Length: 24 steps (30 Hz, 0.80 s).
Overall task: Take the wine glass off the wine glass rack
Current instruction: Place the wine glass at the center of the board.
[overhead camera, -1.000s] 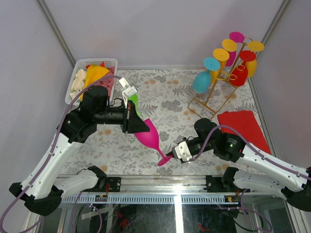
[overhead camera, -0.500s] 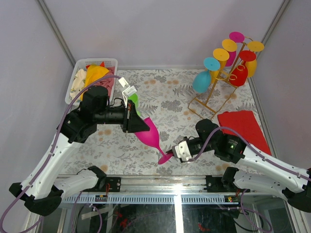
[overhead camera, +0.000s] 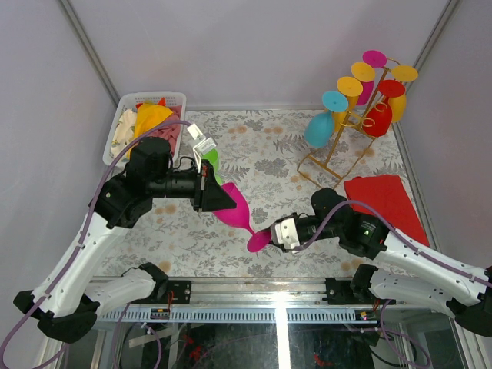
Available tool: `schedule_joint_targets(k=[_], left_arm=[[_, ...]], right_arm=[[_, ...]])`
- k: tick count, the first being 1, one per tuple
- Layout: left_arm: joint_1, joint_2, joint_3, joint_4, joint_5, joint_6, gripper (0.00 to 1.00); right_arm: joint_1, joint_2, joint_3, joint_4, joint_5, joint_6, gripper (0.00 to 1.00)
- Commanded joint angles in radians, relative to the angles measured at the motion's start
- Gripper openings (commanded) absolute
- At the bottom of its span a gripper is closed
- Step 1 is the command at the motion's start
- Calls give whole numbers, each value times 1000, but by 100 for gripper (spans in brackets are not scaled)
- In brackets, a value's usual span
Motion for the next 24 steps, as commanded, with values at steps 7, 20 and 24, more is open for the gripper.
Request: schedule_joint_targets(k=[7, 20, 24], left_arm=[[-9, -11, 38, -49, -163, 24, 0], [-20, 124, 63, 92, -463, 7, 0], [-107, 236, 69, 138, -596, 53, 0]], right_arm=[[-6, -45, 0, 83, 68, 43, 64], [-5, -228, -34, 67, 213, 161, 80], [-6, -265, -44, 129, 184, 177, 80]])
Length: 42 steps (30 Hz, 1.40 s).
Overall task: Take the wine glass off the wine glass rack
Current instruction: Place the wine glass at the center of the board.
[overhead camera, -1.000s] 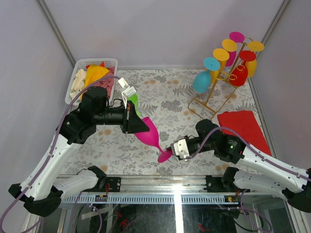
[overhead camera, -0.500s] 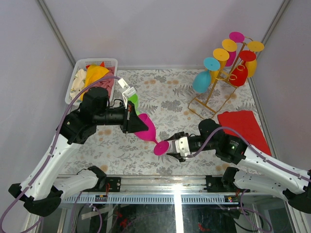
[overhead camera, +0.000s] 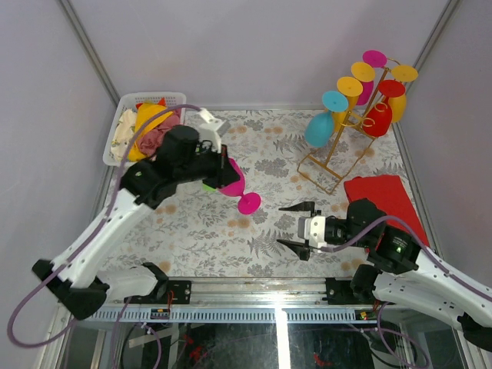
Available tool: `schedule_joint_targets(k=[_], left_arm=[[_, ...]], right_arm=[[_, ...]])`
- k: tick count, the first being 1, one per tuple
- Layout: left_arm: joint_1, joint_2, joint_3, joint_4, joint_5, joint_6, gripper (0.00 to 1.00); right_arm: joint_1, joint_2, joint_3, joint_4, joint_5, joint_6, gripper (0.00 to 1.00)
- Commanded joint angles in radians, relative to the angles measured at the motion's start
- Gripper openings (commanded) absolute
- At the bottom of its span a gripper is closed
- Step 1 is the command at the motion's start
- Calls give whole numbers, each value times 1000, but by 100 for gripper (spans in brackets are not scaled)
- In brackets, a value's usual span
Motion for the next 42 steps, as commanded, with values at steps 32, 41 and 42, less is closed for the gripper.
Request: schedule_joint_targets(k=[32, 41, 42], left_arm=[[-151, 442, -53, 391, -661, 100, 0], [-96, 506, -92, 506, -674, 89, 0], [-85, 506, -100, 522, -667, 76, 0]], right_arm=[[-1, -58, 4, 89, -6, 74, 83], [-1, -62, 5, 81, -9, 83, 83], [-2, -62, 5, 80, -9, 84, 84]])
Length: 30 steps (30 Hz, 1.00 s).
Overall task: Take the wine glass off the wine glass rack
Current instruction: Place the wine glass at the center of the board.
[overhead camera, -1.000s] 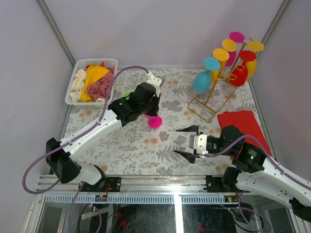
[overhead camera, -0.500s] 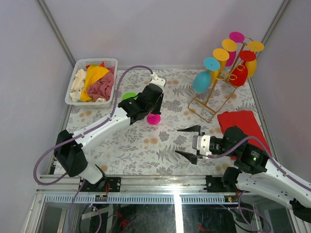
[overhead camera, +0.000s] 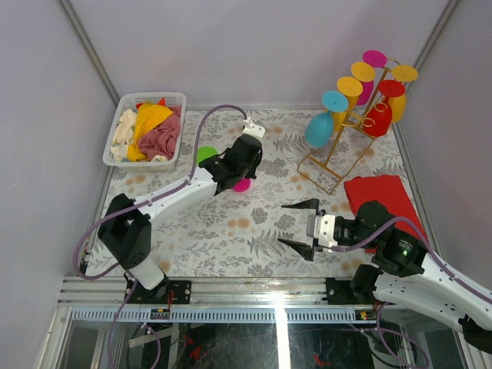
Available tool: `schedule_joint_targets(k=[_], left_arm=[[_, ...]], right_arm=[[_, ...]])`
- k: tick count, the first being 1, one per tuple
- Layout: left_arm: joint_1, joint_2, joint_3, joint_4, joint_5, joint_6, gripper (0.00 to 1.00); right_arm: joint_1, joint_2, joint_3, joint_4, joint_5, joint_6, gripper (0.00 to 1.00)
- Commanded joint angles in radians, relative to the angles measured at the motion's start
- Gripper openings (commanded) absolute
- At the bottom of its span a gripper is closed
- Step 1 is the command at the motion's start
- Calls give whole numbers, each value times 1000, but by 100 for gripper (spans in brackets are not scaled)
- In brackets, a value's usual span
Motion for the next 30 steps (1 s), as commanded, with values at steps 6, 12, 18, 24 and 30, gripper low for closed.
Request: schedule_joint_targets(k=[6, 12, 18, 24, 30], left_arm=[[68, 7, -91, 222, -32, -18, 4], [78, 25, -116, 215, -50, -27, 10], [81, 14, -122, 218, -55, -35, 18], [85, 12, -111, 213, -52, -33, 21], [85, 22, -87, 189, -41, -26, 25]], right_arm=[[-3, -6, 7, 14, -9, 18, 84], [-2, 4, 8, 7, -14, 18, 84], [-1, 10, 10, 2, -13, 17, 84], [-2, 14, 10, 3, -13, 14, 85], [-1, 14, 10, 0, -11, 13, 85]])
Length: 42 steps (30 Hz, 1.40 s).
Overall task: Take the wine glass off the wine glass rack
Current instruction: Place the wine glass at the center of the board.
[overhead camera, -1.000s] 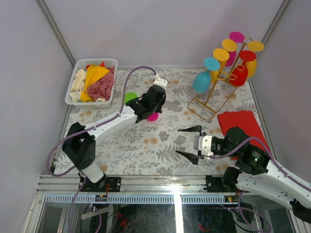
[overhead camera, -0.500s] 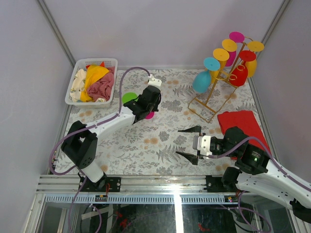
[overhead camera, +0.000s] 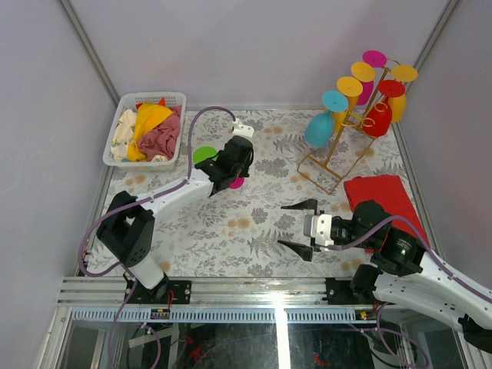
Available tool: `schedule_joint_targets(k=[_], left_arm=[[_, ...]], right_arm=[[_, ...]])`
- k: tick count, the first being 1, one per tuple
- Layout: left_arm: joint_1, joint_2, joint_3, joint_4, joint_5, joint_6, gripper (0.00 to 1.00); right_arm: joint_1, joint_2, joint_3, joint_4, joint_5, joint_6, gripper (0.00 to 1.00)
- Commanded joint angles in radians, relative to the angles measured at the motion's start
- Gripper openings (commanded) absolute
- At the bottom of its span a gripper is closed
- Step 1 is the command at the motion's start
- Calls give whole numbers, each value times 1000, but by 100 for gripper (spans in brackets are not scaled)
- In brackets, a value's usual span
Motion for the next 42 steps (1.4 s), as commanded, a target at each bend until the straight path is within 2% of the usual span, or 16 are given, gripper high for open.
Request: schedule_joint_targets(k=[1, 7, 13, 22, 28, 32, 36, 42], left_arm=[[7, 12, 34, 30, -17, -2, 25], [7, 1, 38, 34, 16, 3, 27], [7, -11, 82, -12, 18, 9, 38], [8, -168, 103, -25, 122, -3, 54], [7, -275, 70, -25, 217, -20, 59], [7, -347, 46, -31, 281, -49, 64], [6, -448, -2, -30, 329, -84, 69], [7, -633, -110, 7, 405, -170, 79]], right_arm=[[-2, 1, 10, 26, -11, 8, 85], [-1, 1, 10, 26, -11, 7, 85], [-2, -2, 26, 27, -10, 15, 86], [-2, -12, 56, 104, -9, 111, 86], [-1, -15, 74, 163, 17, 194, 88], [-1, -9, 110, 198, 161, 339, 90], [-2, 31, 205, 137, 327, 467, 90], [-2, 162, 477, -23, 570, 474, 92]])
